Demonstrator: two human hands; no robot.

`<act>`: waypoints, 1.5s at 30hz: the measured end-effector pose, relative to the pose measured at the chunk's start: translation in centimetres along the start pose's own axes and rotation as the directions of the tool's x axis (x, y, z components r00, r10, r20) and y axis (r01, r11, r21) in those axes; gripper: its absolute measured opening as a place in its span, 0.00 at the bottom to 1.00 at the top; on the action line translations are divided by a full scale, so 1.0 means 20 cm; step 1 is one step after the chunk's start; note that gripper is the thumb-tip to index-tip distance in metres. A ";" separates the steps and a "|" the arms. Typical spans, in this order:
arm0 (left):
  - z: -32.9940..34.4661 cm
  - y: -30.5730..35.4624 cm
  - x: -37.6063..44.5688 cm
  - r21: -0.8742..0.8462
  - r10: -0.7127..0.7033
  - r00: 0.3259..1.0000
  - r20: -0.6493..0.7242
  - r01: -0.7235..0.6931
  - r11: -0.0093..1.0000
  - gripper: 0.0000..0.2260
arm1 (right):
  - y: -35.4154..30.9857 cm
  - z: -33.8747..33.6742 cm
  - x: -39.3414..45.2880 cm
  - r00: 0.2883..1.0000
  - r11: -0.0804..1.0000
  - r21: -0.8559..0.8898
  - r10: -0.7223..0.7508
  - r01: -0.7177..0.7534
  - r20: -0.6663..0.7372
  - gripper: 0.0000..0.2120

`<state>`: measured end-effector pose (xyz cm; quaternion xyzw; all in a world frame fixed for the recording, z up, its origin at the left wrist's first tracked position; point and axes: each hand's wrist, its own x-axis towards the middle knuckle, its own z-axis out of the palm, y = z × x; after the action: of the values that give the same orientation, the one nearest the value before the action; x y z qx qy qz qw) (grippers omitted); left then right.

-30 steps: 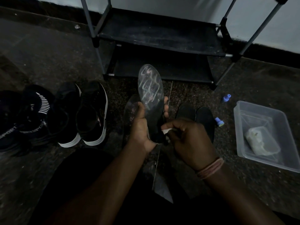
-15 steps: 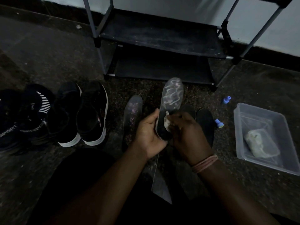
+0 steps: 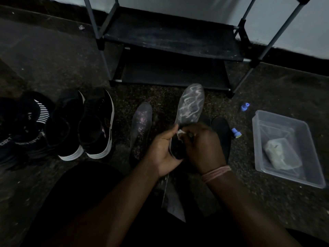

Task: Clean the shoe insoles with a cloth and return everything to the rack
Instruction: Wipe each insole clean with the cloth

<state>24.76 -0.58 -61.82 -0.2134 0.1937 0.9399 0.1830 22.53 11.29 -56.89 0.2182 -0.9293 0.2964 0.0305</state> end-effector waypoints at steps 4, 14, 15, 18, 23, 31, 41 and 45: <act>0.00 -0.02 0.00 0.014 0.001 1.000 0.000 -0.001 1.000 0.21 | -0.03 0.01 -0.02 0.997 0.998 0.032 0.042 -0.044 0.068 0.05; 0.03 -0.01 0.00 -0.061 -0.007 1.000 -0.007 0.006 0.998 0.22 | -0.02 -0.01 -0.01 0.997 0.997 -0.018 0.070 -0.070 -0.018 0.04; 0.03 -0.02 -0.01 -0.055 -0.012 1.000 0.002 0.012 0.998 0.22 | -0.02 -0.01 -0.01 0.998 0.998 -0.043 0.054 -0.055 -0.039 0.04; 0.01 0.01 -0.01 -0.026 0.019 0.999 -0.029 -0.020 0.999 0.23 | -0.07 -0.03 -0.05 0.991 0.994 0.103 0.028 -0.042 0.130 0.07; -0.02 0.04 0.02 -0.048 0.042 0.996 -0.079 -0.046 0.998 0.23 | -0.10 -0.02 -0.06 0.981 0.972 0.225 0.026 -0.069 0.191 0.05; 0.00 0.02 -0.01 0.002 0.041 0.999 -0.025 -0.041 0.999 0.21 | -0.07 -0.03 -0.04 0.980 0.995 0.082 0.032 -0.049 0.194 0.07; 0.01 0.04 0.01 -0.118 0.111 0.992 0.066 -0.103 0.988 0.19 | 0.08 -0.25 0.06 0.866 0.612 0.614 0.387 -0.499 0.318 0.03; -0.01 0.03 0.03 -0.071 0.170 0.981 0.095 -0.163 0.984 0.19 | 0.13 -0.25 0.08 0.838 0.603 0.609 0.503 -0.515 0.210 0.05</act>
<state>24.19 -0.98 -62.09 -0.1544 0.1719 0.9671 0.1064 19.51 15.40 -53.88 -0.0560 -0.7926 0.5909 -0.1396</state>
